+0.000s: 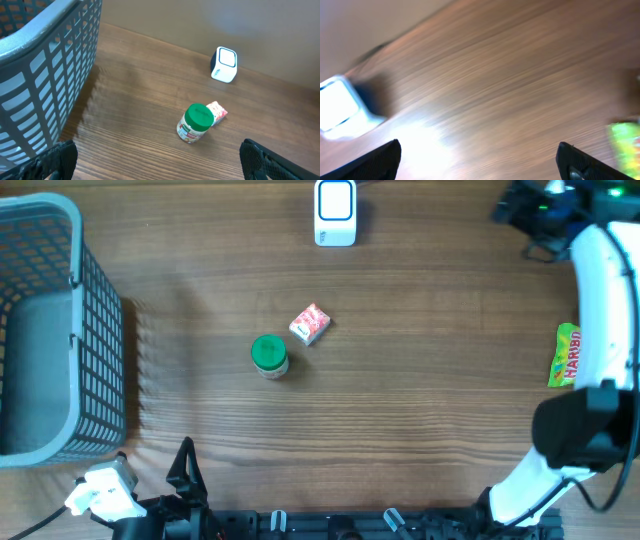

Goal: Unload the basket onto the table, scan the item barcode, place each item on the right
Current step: 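Carry the wipes pack to the right edge and release it, then reach the right gripper to the red-white tissue pack and grasp it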

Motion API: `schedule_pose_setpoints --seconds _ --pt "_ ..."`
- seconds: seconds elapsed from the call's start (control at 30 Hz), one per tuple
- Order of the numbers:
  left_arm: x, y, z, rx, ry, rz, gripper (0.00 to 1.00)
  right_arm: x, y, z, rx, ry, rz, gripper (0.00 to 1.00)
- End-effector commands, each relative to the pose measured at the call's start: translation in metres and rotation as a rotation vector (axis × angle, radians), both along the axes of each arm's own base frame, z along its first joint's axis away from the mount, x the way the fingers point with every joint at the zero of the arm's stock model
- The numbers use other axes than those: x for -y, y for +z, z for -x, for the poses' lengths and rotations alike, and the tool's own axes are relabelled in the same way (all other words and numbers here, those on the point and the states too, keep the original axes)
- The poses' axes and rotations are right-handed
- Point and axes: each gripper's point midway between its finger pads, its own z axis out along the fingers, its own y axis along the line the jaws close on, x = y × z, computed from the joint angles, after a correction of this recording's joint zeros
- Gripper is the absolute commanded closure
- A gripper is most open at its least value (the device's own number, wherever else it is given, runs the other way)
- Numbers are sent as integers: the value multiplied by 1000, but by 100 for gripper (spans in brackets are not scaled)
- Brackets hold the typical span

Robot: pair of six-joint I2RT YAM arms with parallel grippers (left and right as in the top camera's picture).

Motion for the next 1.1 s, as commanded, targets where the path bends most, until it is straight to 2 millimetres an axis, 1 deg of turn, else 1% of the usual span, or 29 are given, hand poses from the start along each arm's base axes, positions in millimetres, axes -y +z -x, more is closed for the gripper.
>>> schedule_pose_setpoints --seconds 0.0,0.07,0.17,0.3,0.37,0.47,0.53,0.63,0.67,0.73,0.8,0.83,0.93,1.0,1.07 --pt "-1 0 1 9 2 -5 0 -71 -28 14 -124 39 -139 0" --pt "-1 0 1 9 2 -5 0 -104 -40 27 -182 63 -155 0" --pt "-1 0 1 9 2 -5 0 -152 -58 47 -245 164 -139 0" --pt "-1 0 1 9 2 -5 0 -203 -85 80 -324 289 -108 0" --pt "-1 0 1 9 2 -5 0 -225 -98 94 -346 349 -93 0" --pt "-1 0 1 9 2 -5 0 -252 -114 107 -342 460 -65 0" --pt "-1 0 1 9 2 -5 0 -268 -125 112 -321 507 -61 0" --pt "-1 0 1 9 2 -5 0 -291 -143 113 -266 562 -71 0" --pt "-1 0 1 9 2 -5 0 -302 -153 114 -234 586 -84 0" --pt "-1 0 1 9 2 -5 0 -311 -161 113 -205 597 -106 0" --pt "-1 0 1 9 2 -5 0 -321 -164 104 -151 612 -118 1" --pt "-1 0 1 9 2 -5 0 -324 -162 99 -122 631 -119 0" --pt "-1 0 1 9 2 -5 0 -338 -152 82 5 771 -75 1" --pt "-1 0 1 9 2 -5 0 -336 -153 81 42 898 16 0" --pt "-1 0 1 9 2 -5 0 -327 -163 87 9 970 92 4"
